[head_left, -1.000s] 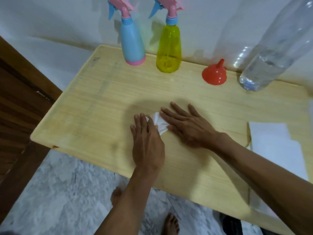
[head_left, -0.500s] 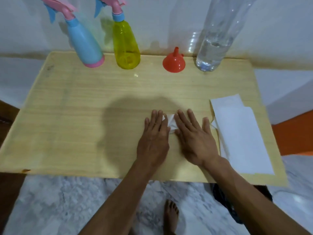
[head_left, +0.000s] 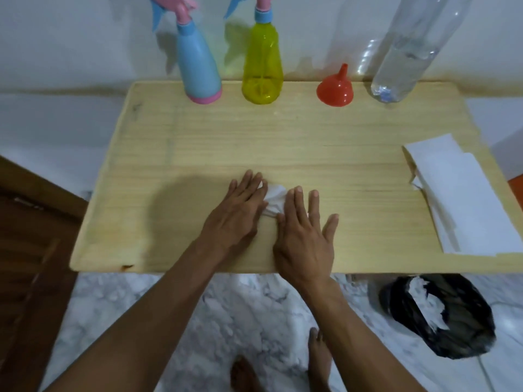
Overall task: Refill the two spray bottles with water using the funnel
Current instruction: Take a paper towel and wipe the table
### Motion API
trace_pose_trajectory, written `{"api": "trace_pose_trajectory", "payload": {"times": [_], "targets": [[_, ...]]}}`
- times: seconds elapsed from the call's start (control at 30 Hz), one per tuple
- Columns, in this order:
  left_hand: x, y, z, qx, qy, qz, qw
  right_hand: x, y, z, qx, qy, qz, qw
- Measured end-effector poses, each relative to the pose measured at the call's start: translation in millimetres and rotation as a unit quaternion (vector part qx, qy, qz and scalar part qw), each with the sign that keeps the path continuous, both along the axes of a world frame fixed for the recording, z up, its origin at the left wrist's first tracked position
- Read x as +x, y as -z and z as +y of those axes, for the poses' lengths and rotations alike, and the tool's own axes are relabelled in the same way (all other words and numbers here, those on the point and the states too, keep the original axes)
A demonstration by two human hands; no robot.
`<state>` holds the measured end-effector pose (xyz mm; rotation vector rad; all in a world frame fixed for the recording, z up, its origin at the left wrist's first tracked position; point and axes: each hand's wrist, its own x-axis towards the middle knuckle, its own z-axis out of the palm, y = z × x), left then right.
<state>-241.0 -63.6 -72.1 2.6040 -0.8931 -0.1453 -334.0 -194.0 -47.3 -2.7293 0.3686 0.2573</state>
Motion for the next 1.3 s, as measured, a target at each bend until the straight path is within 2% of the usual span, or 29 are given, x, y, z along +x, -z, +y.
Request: {"api": "trace_pose_trajectory", "payload": {"times": [0.4,0.63,0.8,1.0,1.1,1.3], "targets": [[9,-13,157,0.021,-0.140,0.009,0.990,53,0,132,0.005,-0.159,-0.004,0.987],[-30,-1,196,-0.006,-0.274,-0.016,0.962,66,4,152,-0.029,-0.320,-0.027,0.947],[-76,2,163,-0.017,-0.359,-0.055,0.931,69,1,121,-0.030,-0.437,-0.021,0.899],[-112,4,87,-0.013,-0.406,-0.062,0.912,66,-1,53,-0.071,-0.514,-0.019,0.855],[-127,7,41,-0.016,-0.412,-0.069,0.908,59,4,10,-0.074,-0.527,-0.023,0.846],[-147,9,-48,-0.026,-0.403,-0.075,0.912,32,4,-80,-0.075,-0.512,-0.038,0.855]]}}
